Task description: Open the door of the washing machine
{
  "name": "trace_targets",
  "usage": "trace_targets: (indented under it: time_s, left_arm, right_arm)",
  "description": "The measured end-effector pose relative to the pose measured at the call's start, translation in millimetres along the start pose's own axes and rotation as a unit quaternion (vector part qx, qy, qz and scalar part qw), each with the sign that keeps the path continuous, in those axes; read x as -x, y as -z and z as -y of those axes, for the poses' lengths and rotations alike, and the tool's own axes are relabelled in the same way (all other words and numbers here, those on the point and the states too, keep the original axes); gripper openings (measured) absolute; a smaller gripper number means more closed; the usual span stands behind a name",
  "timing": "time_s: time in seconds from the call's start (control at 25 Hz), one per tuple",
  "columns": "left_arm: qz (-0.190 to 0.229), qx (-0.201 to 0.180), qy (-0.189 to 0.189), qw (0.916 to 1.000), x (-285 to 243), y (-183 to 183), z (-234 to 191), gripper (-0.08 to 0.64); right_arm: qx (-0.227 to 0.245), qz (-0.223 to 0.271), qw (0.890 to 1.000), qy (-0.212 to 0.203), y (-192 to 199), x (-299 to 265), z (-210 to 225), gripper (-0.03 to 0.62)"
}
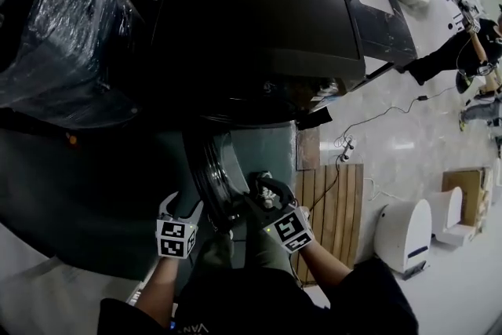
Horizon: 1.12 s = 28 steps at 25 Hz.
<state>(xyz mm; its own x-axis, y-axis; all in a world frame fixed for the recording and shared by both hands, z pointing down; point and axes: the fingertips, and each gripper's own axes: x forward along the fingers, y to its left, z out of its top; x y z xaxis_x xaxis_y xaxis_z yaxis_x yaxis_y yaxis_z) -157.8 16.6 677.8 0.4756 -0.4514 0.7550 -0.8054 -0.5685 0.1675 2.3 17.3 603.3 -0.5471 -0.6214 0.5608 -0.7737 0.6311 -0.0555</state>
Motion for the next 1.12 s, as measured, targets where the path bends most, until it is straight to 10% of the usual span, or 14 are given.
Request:
trace_targets:
  time_s: [0.56, 1.12]
  left_arm:
    - [0.021, 0.108, -0.024, 0.9936, 39.8, 39.1, -91.6, 0.184]
    - [0.022, 0.049, -0.083, 0.9951, 62.0, 27.1, -230.7, 0.144]
  right_arm:
    - [0.036, -0.006, 0.997, -0.061, -47.1, -60.0, -72.9, 0.173]
    - [0.06, 0.013, 0.994, -0.095, -112.6, -115.9, -122.2, 0.161]
